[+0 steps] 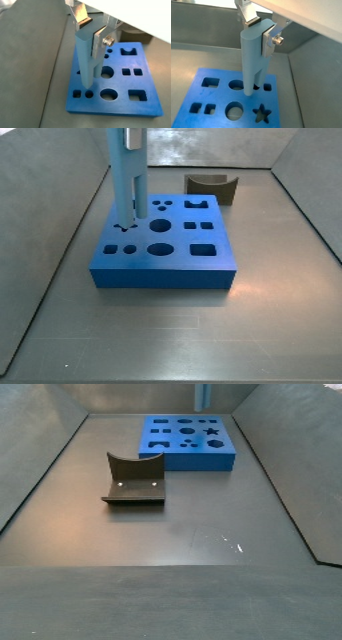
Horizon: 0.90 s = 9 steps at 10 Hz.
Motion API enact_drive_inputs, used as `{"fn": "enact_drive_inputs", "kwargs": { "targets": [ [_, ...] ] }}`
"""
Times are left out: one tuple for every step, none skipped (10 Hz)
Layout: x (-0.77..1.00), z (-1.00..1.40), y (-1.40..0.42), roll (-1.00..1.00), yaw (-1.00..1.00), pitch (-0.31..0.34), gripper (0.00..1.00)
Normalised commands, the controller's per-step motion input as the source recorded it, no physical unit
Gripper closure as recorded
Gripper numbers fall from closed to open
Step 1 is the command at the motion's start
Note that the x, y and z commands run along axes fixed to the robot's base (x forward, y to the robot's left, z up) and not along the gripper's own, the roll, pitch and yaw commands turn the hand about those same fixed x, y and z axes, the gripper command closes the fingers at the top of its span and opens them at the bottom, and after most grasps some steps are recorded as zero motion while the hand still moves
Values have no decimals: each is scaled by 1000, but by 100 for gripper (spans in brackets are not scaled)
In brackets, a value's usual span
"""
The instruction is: Insert the square-circle object.
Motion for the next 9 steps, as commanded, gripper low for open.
{"fn": "enact_drive_inputs", "kwargs": {
  "targets": [
    [-29,0,0,150,-1000,0,100],
    [0,-217,0,14,-1000,0,100],
    [0,-163,-63,-143,-951,-79,100],
    [-51,-186,-54,-274,-809,-91,100],
    [-97,-197,-46,-279,-826,-91,100],
    [-183,0,0,0,-926,-53,100],
    [-140,0,0,24,-1000,0,100],
    [-91,0,0,4,-1000,0,100],
    [0,-63,0,0,-1000,-1,100]
  ]
}}
